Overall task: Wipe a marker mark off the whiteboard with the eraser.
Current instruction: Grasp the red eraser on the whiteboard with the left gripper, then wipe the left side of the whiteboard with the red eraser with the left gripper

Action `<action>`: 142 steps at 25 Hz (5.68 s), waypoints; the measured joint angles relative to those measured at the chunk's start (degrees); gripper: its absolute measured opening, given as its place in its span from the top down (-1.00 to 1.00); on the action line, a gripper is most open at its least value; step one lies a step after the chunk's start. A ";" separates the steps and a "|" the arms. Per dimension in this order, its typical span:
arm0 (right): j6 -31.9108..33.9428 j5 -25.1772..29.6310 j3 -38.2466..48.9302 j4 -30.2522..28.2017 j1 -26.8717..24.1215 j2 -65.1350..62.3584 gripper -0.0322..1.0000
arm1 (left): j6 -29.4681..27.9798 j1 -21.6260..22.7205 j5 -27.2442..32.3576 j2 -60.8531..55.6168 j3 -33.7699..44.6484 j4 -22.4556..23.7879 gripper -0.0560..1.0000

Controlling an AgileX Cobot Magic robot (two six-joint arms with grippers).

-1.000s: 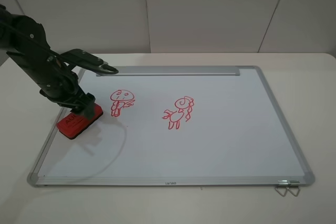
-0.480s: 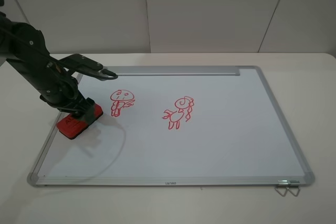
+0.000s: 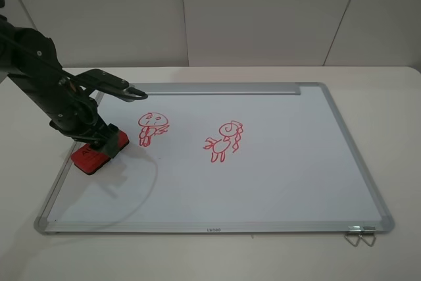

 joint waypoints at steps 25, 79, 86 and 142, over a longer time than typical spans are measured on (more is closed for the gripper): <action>0.00 0.00 0.00 0.00 0.00 0.00 -0.47 | 0.00 0.00 -0.08 1.46 0.06 0.05 -0.17; 0.00 0.00 0.00 0.00 0.00 0.00 -0.47 | -33.61 -3.50 11.99 14.62 -23.79 2.94 -0.17; 0.00 0.00 0.00 0.00 0.00 0.00 -0.47 | -34.52 -4.38 12.03 16.37 -24.37 4.40 -0.17; 0.00 0.00 0.00 0.00 0.00 0.00 -0.47 | -27.43 -6.89 12.12 15.20 -20.86 5.73 -0.18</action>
